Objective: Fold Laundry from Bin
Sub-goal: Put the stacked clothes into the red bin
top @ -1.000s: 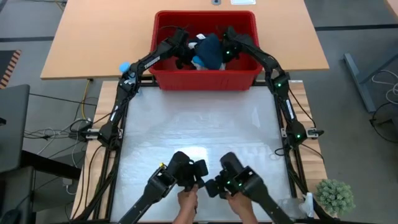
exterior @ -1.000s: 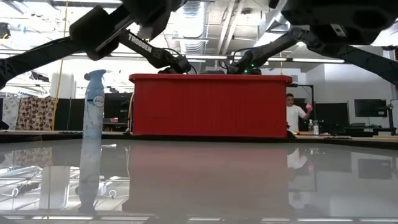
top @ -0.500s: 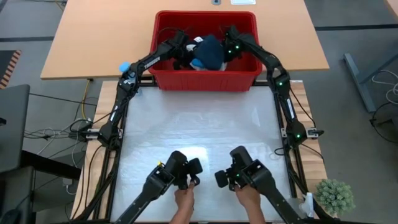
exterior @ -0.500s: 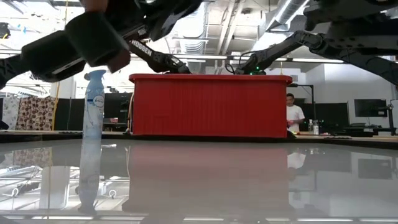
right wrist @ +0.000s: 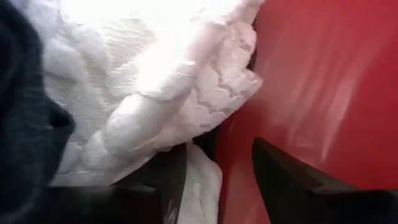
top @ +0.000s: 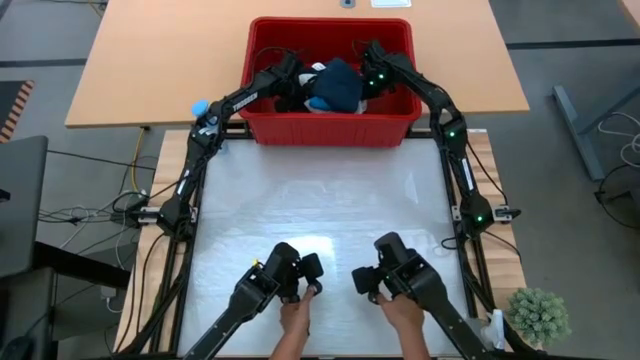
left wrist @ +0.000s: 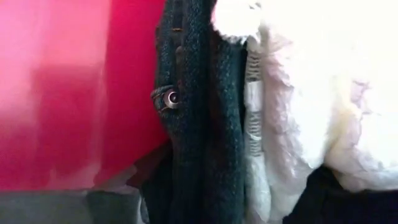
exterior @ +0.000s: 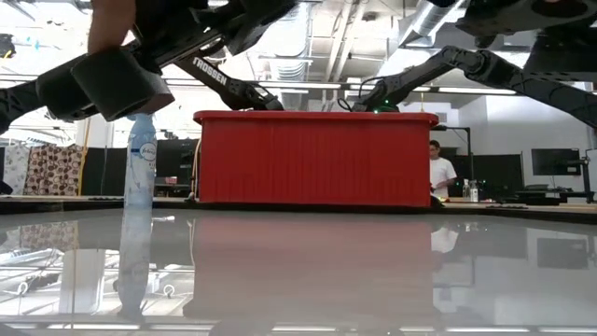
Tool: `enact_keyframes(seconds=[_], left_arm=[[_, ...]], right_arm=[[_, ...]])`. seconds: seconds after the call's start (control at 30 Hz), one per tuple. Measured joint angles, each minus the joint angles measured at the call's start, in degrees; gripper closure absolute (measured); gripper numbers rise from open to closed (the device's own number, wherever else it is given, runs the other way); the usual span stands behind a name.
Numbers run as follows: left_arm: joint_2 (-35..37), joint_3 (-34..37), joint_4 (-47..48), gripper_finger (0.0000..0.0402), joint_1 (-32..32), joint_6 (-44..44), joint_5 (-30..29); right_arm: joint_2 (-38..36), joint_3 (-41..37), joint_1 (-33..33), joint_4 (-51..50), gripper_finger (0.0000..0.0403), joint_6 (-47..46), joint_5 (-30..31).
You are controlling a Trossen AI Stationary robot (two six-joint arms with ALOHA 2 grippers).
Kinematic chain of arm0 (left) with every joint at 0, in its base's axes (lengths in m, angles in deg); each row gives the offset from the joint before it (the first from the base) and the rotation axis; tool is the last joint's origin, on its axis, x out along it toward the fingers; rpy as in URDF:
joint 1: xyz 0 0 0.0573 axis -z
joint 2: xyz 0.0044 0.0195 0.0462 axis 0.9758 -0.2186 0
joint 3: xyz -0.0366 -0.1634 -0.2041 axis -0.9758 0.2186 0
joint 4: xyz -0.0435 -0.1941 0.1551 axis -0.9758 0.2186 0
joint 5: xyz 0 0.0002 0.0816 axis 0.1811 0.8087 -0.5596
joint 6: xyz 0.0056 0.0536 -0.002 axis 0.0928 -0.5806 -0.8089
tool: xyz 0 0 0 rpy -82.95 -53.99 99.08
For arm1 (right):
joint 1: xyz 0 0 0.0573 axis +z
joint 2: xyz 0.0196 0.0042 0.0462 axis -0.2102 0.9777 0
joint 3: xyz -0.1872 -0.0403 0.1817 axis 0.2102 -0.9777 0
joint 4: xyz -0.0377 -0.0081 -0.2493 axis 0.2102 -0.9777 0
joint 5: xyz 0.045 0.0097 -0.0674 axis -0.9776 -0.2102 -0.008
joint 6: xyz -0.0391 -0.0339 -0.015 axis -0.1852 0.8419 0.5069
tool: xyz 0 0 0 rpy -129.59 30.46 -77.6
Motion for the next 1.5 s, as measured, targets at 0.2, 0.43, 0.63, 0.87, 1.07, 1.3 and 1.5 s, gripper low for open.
enact_keyframes(seconds=[0.2,0.43,0.63,0.87,1.07,1.3,1.5], left_arm=[[-0.13,-0.31,-0.17,0.0179,-1.82,-2.56,3.48],[-0.13,-0.39,-0.61,0.0176,-4.4,3.12,8.63],[-0.13,-0.42,-6.82,0.0176,-6.5,6.36,10.86],[-0.1,-0.42,-17.6,0.0176,-7.69,12.41,12.21],[0.38,-0.61,-25.14,0.0176,-7.76,16.38,10.26],[0.4,-0.61,-38.84,0.0176,-7.85,18.3,6.74],[0.4,-0.61,-57.05,0.0176,-7.87,17.27,4.13]], right_arm=[[0.0,0.24,-1.94,-1.49,0.0178,0.0,-0.11],[-0.61,0.32,-3.6,-1.01,0.0176,0.03,-3.07],[-1.93,0.32,-4.1,1.54,0.0177,-1.58,-3.17],[-5.1,0.32,-4.77,6.58,0.0177,-4.55,-3.28],[-7.55,0.32,-5.08,8.79,0.0177,-4.53,-3.28],[-9.78,0.32,-5.26,10.14,0.0177,-2.59,-3.07],[-11.82,0.32,-5.19,14.83,0.0177,0.22,-9.86]])
